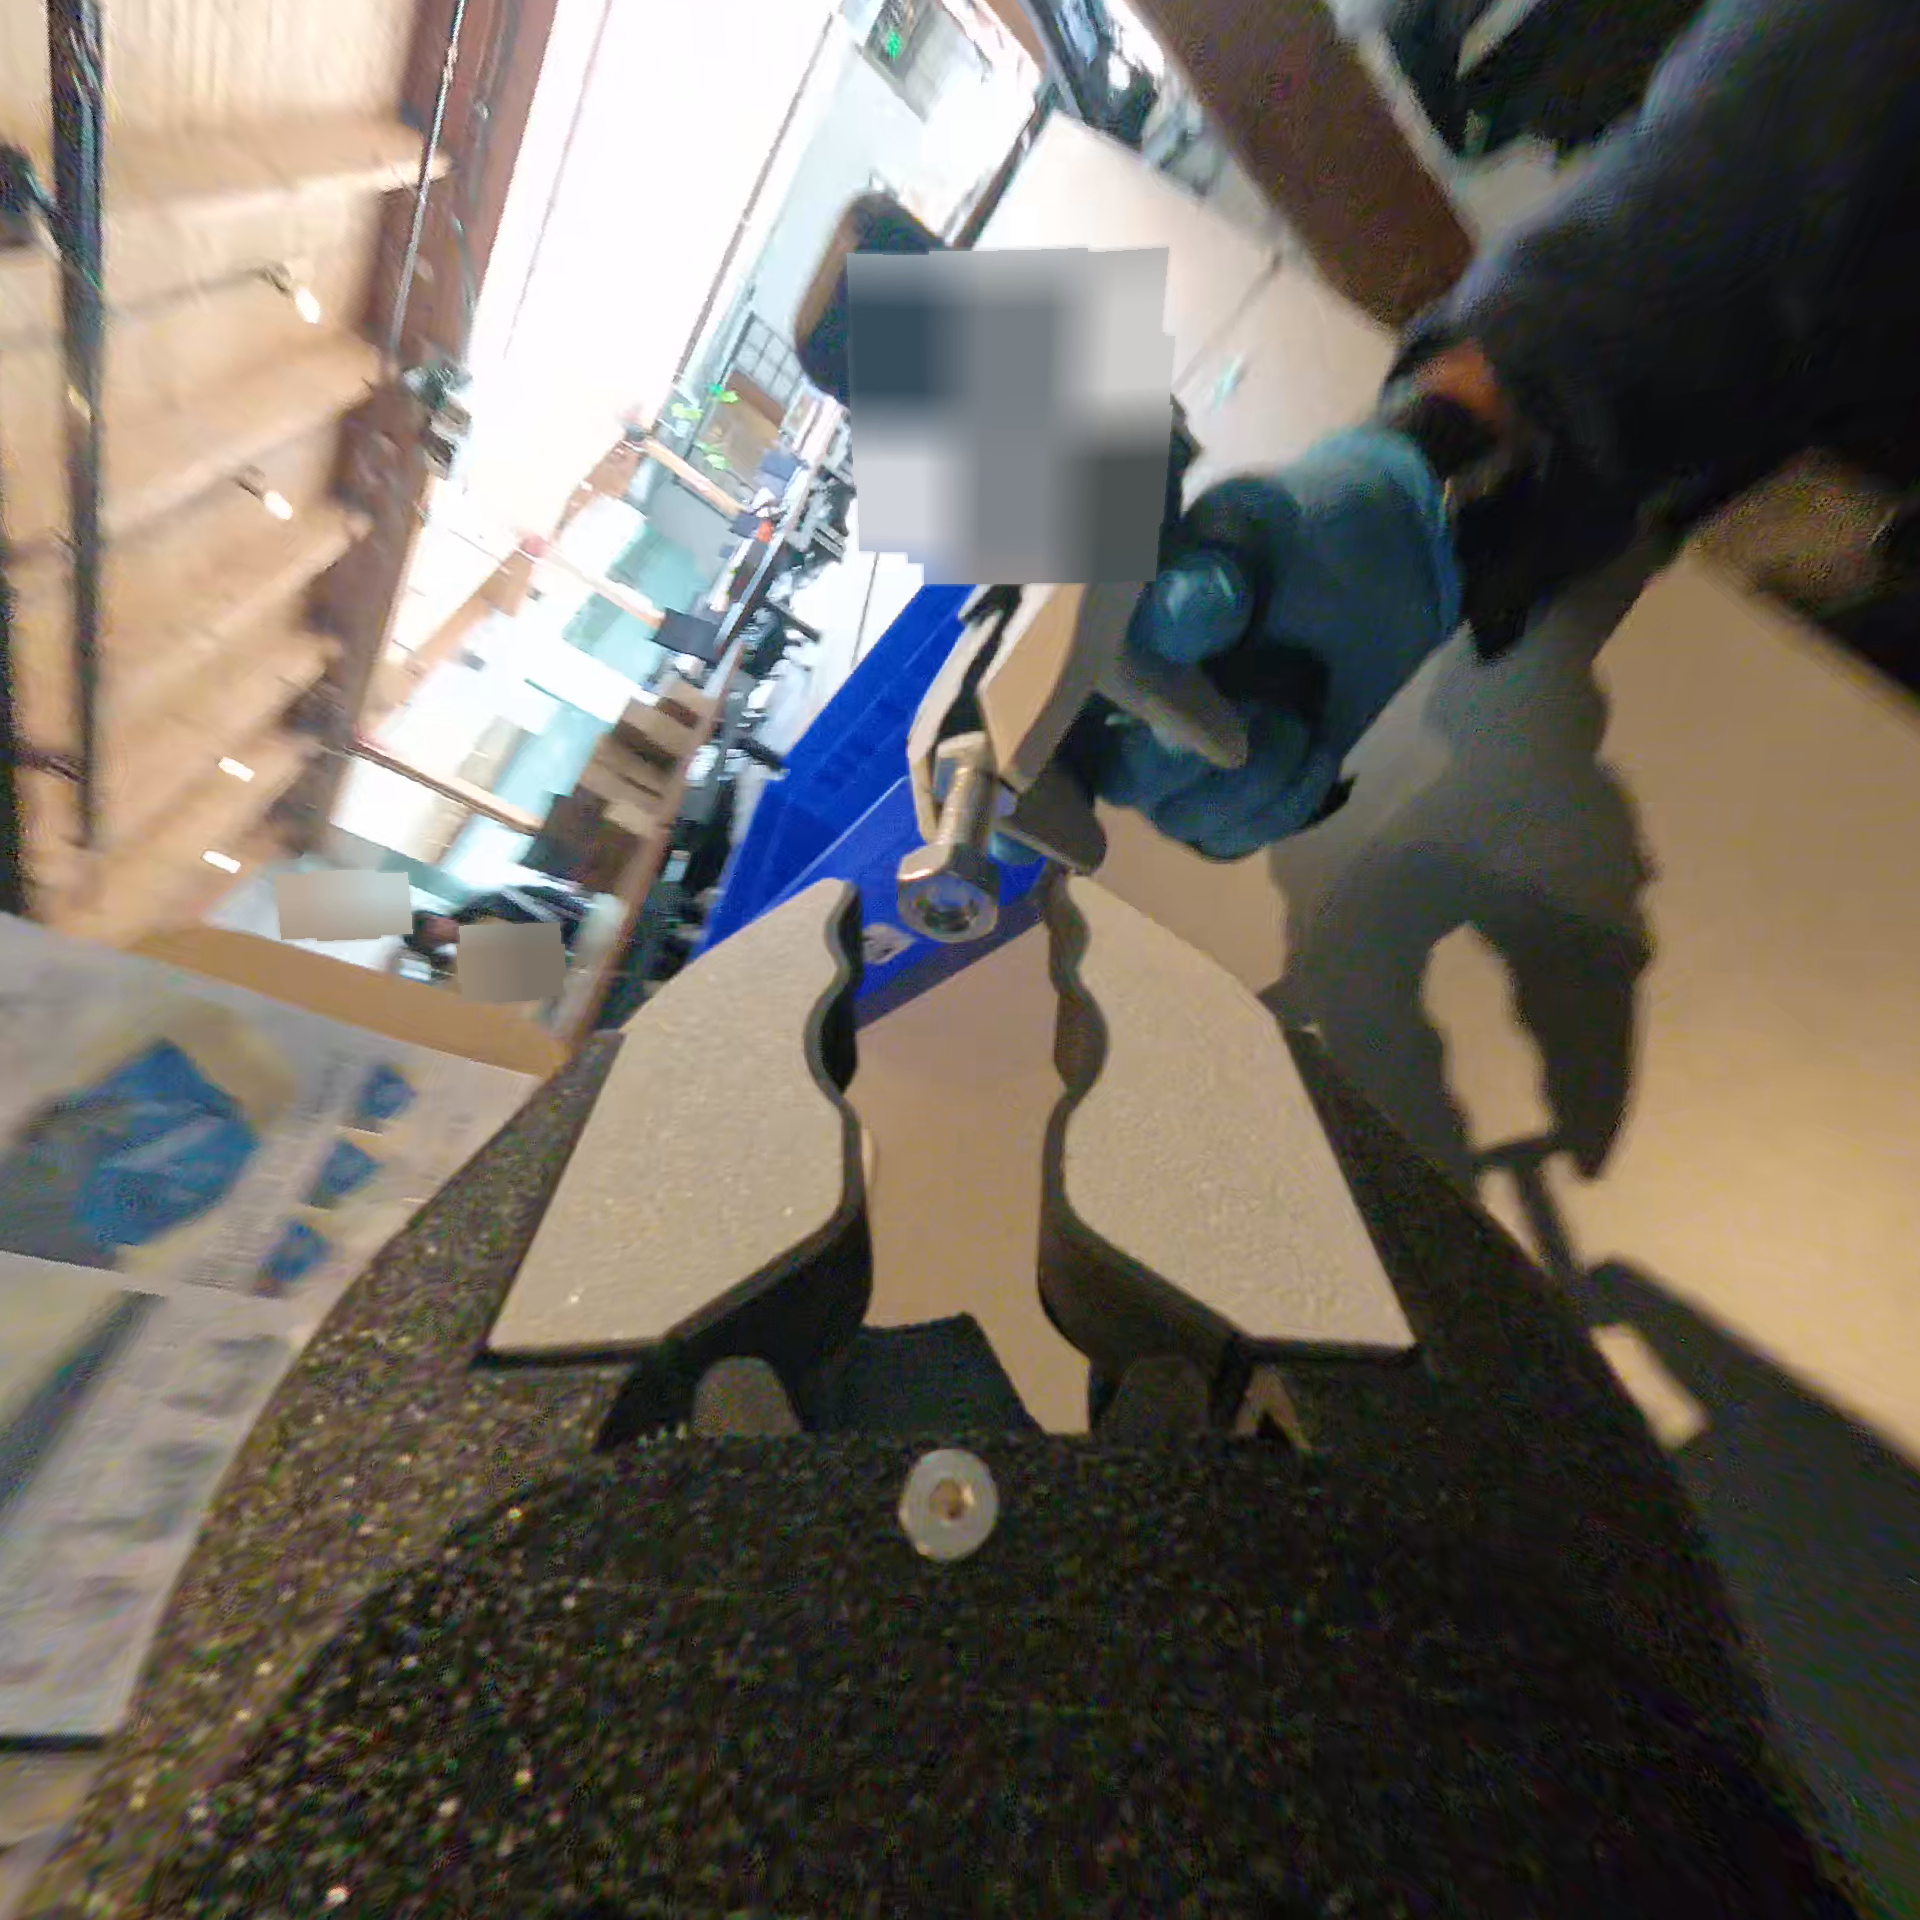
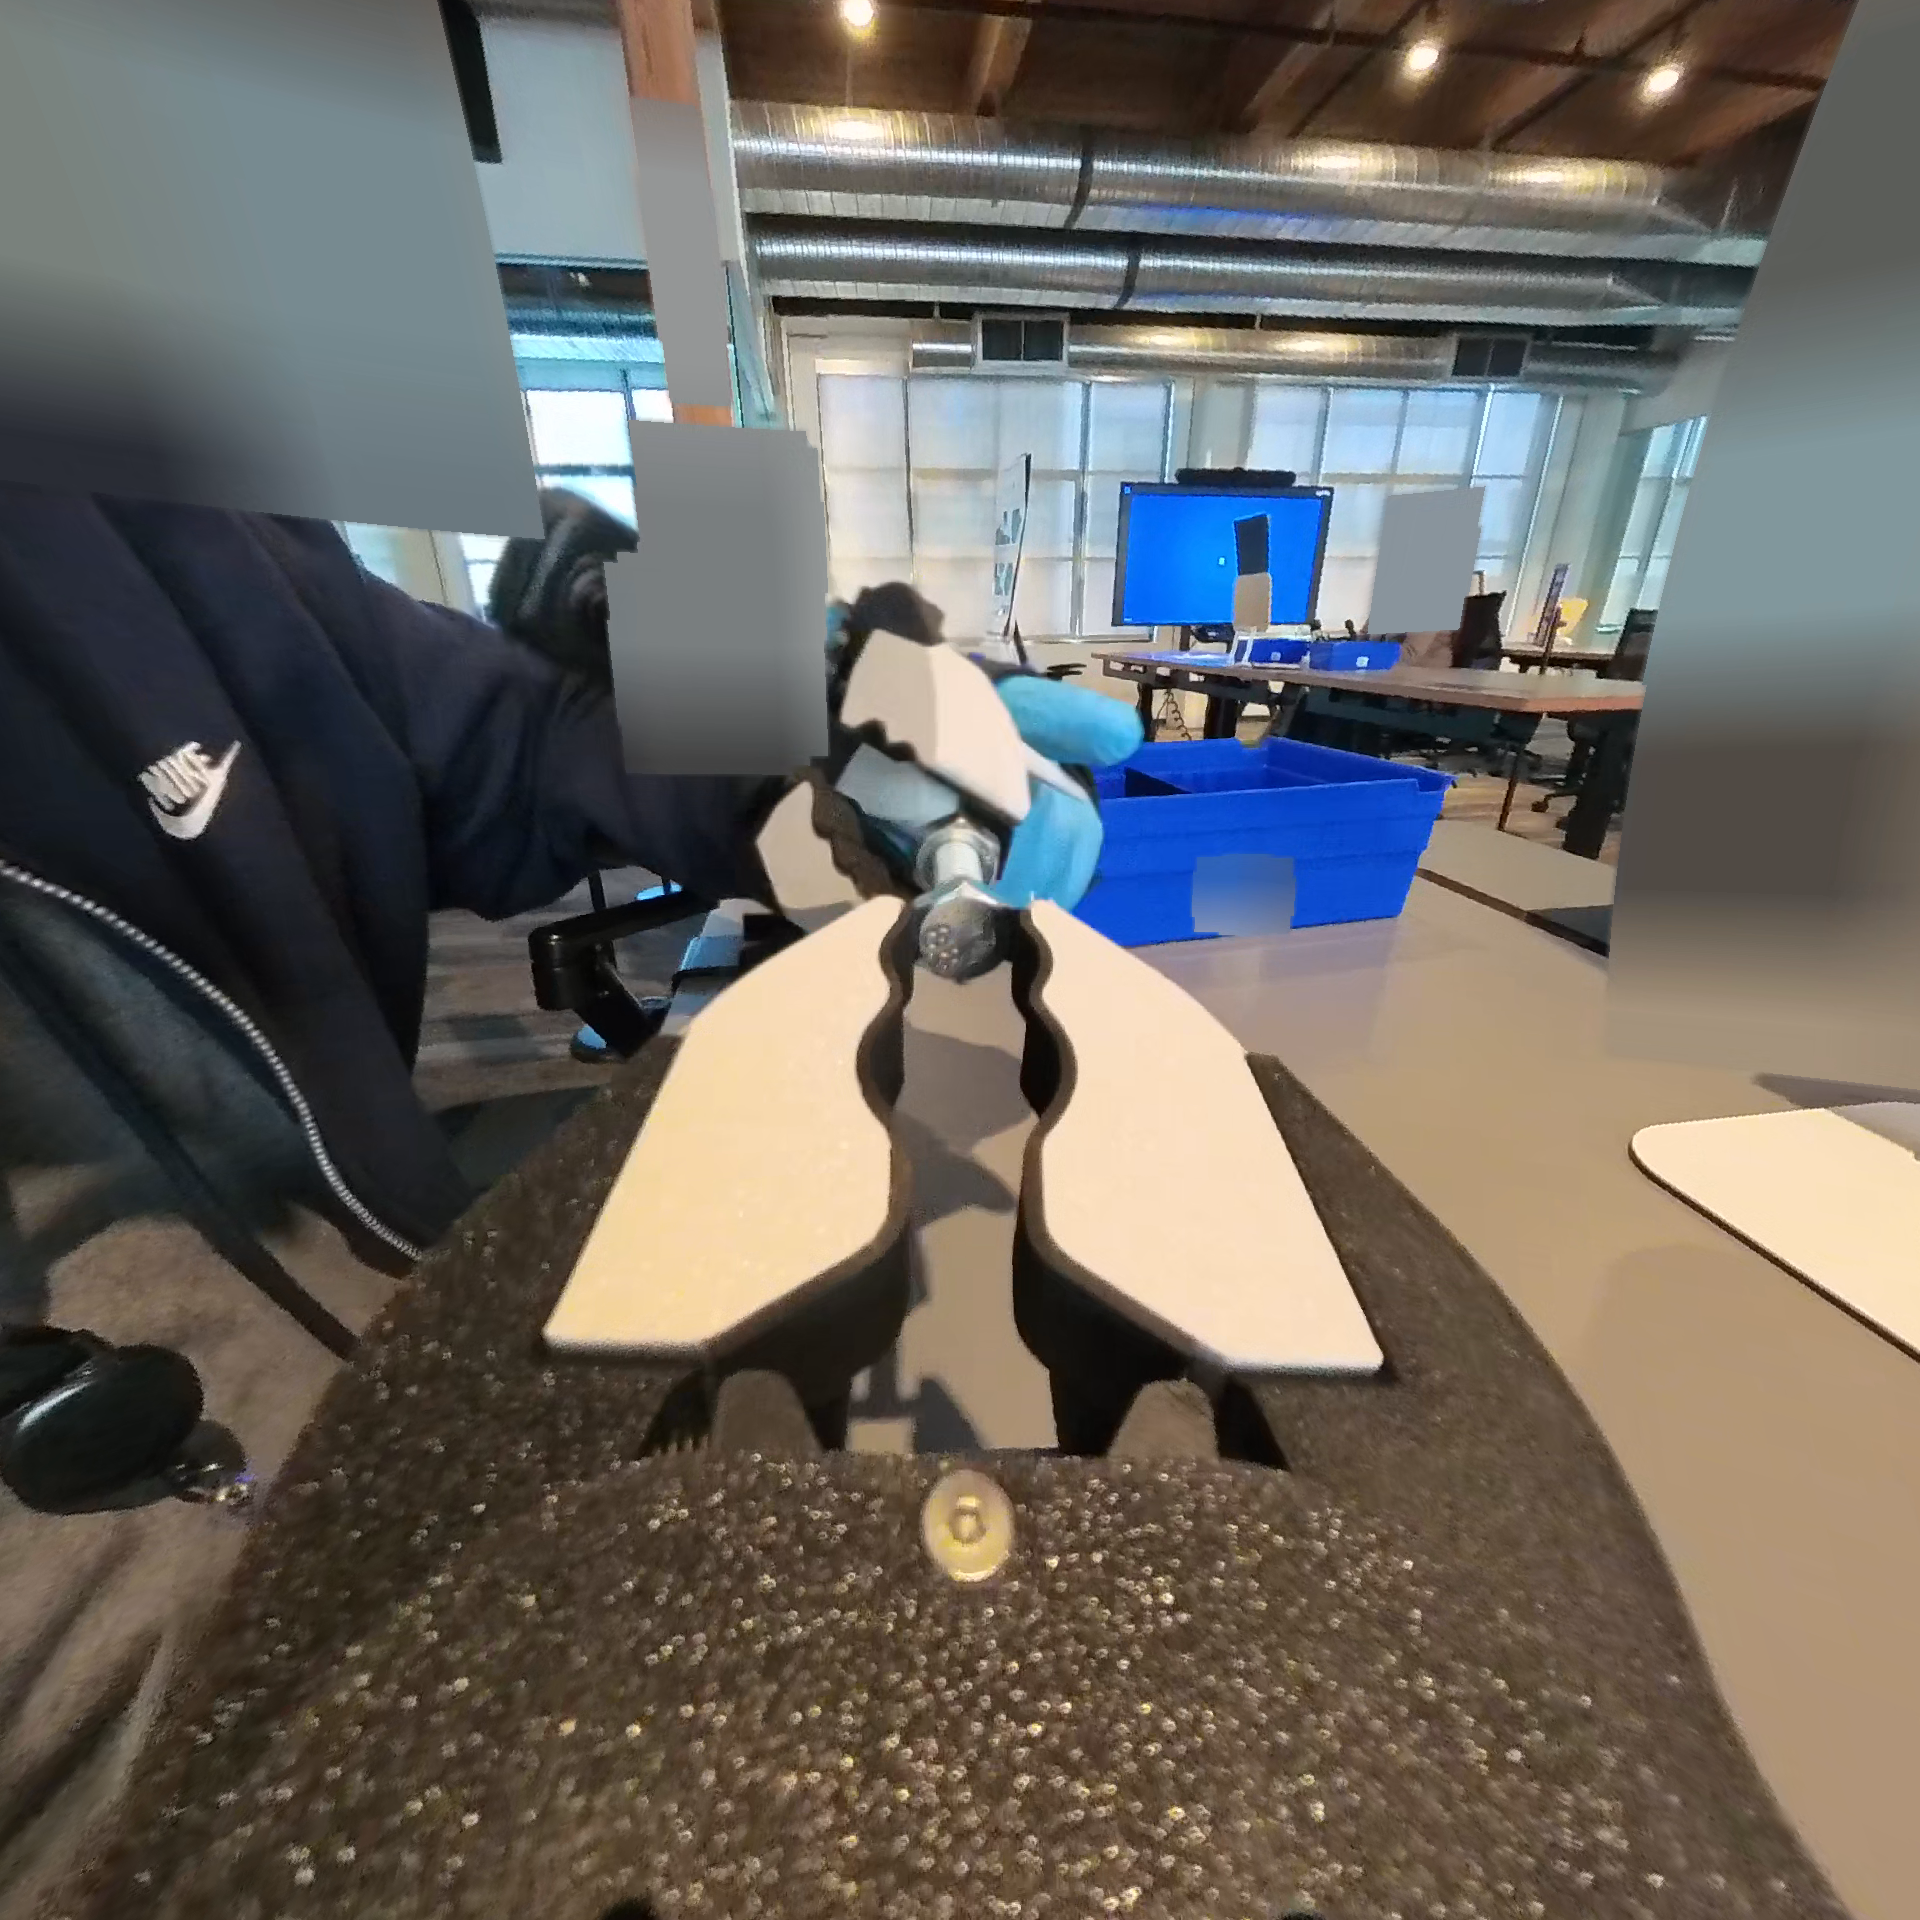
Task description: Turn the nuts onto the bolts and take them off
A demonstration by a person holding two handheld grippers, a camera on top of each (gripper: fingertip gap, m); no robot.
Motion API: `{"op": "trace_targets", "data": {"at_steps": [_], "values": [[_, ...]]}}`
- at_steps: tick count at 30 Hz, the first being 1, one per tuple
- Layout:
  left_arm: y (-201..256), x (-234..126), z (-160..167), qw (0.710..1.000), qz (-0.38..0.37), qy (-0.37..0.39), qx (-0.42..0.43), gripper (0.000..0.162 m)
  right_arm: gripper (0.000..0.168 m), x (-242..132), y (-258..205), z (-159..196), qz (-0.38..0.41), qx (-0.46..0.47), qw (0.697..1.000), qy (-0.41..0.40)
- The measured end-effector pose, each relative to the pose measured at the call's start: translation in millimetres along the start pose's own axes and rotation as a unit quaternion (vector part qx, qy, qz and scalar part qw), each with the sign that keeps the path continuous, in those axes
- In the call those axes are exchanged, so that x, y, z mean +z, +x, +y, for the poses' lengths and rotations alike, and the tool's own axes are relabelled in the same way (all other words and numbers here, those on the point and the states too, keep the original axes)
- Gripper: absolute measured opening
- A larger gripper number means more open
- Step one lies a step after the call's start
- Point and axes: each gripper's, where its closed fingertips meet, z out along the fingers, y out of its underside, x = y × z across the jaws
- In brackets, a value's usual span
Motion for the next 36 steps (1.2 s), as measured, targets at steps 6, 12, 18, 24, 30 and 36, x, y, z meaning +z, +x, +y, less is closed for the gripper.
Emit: {"op": "trace_targets", "data": {"at_steps": [6, 12, 18, 24, 30, 36], "values": [[-3.0, -1.9, -3.3, 0.965, 0.071, 0.046, -0.248, 0.039, 0.018, -1.1, 1.2, -1.3, 0.005, -0.004, 1.000, 0.003], [5.0, 0.8, -4.1, 0.925, 0.124, 0.048, -0.355, 0.032, 0.018, 0.0, 2.1, 0.9, 0.016, -0.024, 1.000, -0.008], [5.3, -0.5, 1.0, 0.956, 0.102, 0.029, -0.272, 0.018, 0.017, 3.7, 0.5, 6.4, 0.018, -0.033, 0.999, -0.025], [0.5, 1.0, 1.9, 0.995, -0.022, -0.015, 0.092, 0.020, 0.018, 2.8, 0.9, 3.9, 0.010, -0.007, 1.000, -0.011], [-10.3, -4.1, -6.8, 0.985, 0.027, 0.053, -0.163, 0.042, 0.018, 1.3, 0.6, 0.2, 0.008, -0.005, 1.000, 0.002], [-2.6, -1.6, -3.2, 0.943, 0.093, 0.057, -0.314, 0.036, 0.018, 1.3, 0.6, 0.2, 0.009, -0.008, 1.000, 0.000]]}}
